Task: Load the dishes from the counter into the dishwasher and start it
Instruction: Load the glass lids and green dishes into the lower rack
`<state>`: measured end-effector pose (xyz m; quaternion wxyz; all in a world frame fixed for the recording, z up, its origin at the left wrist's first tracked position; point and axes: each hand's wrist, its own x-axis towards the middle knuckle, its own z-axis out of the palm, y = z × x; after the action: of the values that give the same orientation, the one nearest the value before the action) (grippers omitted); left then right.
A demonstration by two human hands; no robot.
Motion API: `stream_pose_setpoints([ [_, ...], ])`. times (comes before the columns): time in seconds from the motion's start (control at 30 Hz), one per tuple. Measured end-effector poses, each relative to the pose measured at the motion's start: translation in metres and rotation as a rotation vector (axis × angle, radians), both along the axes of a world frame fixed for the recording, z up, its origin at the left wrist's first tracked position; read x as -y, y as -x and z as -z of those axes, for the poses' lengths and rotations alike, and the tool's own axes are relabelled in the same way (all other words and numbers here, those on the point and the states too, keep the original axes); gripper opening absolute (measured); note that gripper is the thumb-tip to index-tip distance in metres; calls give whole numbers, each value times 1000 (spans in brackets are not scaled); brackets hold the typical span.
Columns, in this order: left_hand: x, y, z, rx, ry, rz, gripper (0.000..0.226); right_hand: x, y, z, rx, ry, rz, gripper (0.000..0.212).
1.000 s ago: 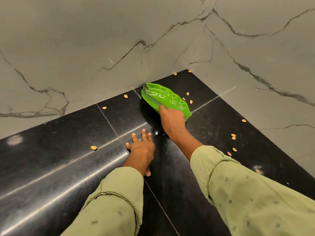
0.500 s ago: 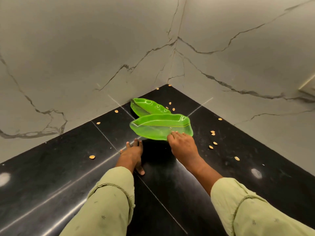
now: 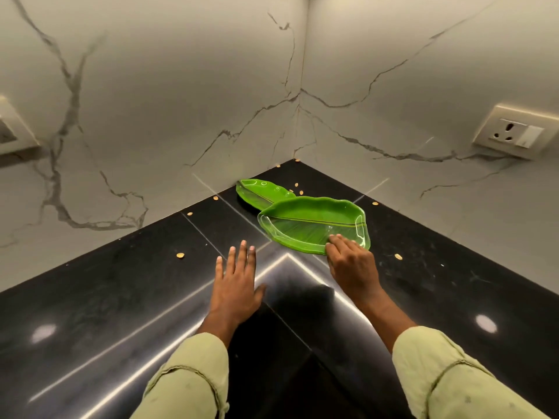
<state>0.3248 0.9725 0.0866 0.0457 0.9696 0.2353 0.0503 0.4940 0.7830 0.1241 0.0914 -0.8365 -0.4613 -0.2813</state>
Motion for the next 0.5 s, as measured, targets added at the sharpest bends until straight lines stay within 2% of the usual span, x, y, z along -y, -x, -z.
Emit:
stream_pose_setpoints([
  [0.23, 72, 38, -14, 6, -75, 30, 83, 78, 43, -3, 13, -41, 27, 14],
  [0.5, 142, 98, -11, -8, -67, 45, 89, 145, 109, 5, 29, -63, 104, 16],
])
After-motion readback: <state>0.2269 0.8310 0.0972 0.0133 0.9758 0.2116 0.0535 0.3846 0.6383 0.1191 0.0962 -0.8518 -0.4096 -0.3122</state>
